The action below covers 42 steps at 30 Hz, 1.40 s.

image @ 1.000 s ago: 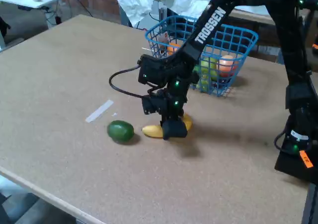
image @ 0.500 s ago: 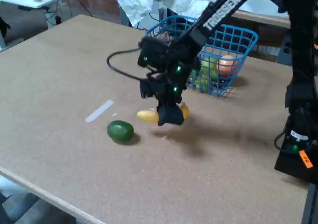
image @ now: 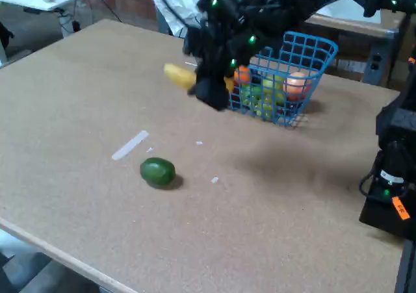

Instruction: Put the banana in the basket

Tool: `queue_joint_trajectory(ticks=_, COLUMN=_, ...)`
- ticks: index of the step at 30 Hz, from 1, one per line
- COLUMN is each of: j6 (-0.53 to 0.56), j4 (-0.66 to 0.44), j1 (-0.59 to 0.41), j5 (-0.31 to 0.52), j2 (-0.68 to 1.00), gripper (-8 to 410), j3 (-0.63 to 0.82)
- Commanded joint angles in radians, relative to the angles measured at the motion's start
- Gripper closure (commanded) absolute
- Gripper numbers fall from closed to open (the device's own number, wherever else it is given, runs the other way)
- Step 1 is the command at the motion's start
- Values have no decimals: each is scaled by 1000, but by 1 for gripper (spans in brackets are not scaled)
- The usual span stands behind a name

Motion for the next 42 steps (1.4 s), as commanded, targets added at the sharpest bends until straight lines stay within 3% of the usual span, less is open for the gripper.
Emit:
queue_joint_trajectory(ticks=1, j6=85, j4=126, j1=-49, j5=134, j2=-90, gripper=398, j3=1)
queue_joint_trajectory(ticks=11, j6=311, j4=206, j1=-229, j5=182, j2=-174, gripper=398, j3=1)
queue_joint_trajectory(ticks=19, j6=510, j4=222, j1=-284, j5=409, j2=-182, gripper=398, j3=1)
queue_joint_trajectory(ticks=22, j6=564, j4=231, j1=-307, j5=441, j2=-182, gripper=398, j3=1)
queue_joint_trajectory(ticks=33, j6=719, j4=229, j1=-440, j5=423, j2=-161, gripper=398, j3=1)
queue_joint_trajectory(ticks=42, j6=813, j4=201, j1=-556, j5=309, j2=-97, gripper=398, j3=1)
